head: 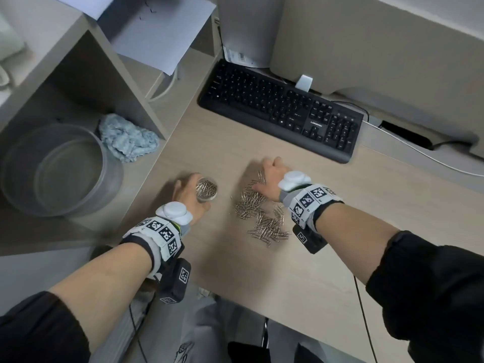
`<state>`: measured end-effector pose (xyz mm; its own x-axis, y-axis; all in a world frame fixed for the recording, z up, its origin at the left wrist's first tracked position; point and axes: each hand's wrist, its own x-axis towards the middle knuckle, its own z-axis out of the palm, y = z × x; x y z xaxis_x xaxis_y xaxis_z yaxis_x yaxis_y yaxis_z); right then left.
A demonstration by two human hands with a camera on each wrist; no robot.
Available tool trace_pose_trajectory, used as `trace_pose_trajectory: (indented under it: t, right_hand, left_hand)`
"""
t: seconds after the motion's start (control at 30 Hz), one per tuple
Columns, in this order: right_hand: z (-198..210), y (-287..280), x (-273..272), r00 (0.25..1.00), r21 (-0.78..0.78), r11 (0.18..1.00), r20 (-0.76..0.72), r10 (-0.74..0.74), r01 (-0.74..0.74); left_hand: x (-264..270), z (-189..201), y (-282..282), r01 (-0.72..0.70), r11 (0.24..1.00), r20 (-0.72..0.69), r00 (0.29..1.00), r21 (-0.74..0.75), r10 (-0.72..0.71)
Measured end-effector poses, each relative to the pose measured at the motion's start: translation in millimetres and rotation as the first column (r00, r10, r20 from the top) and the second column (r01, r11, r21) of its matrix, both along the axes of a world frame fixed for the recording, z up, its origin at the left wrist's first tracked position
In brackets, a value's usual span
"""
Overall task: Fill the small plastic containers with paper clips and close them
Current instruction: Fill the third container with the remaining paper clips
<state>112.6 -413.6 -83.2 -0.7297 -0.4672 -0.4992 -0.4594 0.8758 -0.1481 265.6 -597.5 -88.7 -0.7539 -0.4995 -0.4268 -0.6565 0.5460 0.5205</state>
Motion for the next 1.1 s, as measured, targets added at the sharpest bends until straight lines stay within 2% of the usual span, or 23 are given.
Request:
trace_pose_trajectory:
  t: [0.17, 0.37, 0.53, 0.63, 0.73, 0.9, 1.03, 1.1]
  right_hand:
    - [2, -20, 21, 0.976, -0.011, 0.976, 0.009, 0.215, -0.215]
    - [5, -3, 40, 0.907, 0.057, 0.905, 0.004, 0.421, -0.421]
    - [8, 8, 45, 0.905, 0.026, 0.905, -0.021, 0.424, -0.424]
    - [8, -6, 52, 0.863, -0.047, 0.862, -0.052, 0.503, -0.505]
    - [1, -10, 69, 0.804, -0.049, 0.803, -0.014, 0.594, -0.594]
    - [-3, 24, 86, 0.744, 0.002, 0.745, -0.035, 0.667, -0.667]
    - [-1, 46, 87, 0.743, 0.017, 0.743, -0.002, 0.669, -0.669]
    - [5, 44, 74, 0.783, -0.047, 0.782, 0.009, 0.623, -0.622]
  left_hand:
    - [0, -5, -7, 0.029, 0.999, 0.014, 0.999, -0.027, -0.029]
    - [-2, -6, -8, 0.056, 0.998, 0.006, 0.998, -0.039, -0.056]
    - [3, -1, -5, 0.095, 0.994, 0.041, 0.995, -0.056, -0.093]
    - [10, 3, -7, 0.089, 0.993, 0.064, 0.994, -0.083, -0.084]
    - [15, 4, -10, 0.041, 0.998, 0.062, 0.997, -0.044, -0.038]
    - [14, 9, -7, 0.022, 1.000, 0.037, 0.999, -0.002, -0.022]
    - [9, 12, 4, 0.035, 0.999, 0.016, 0.999, 0.033, -0.035]
    - [7, 14, 9, 0.032, 0.999, 0.019, 0.999, 0.036, -0.032]
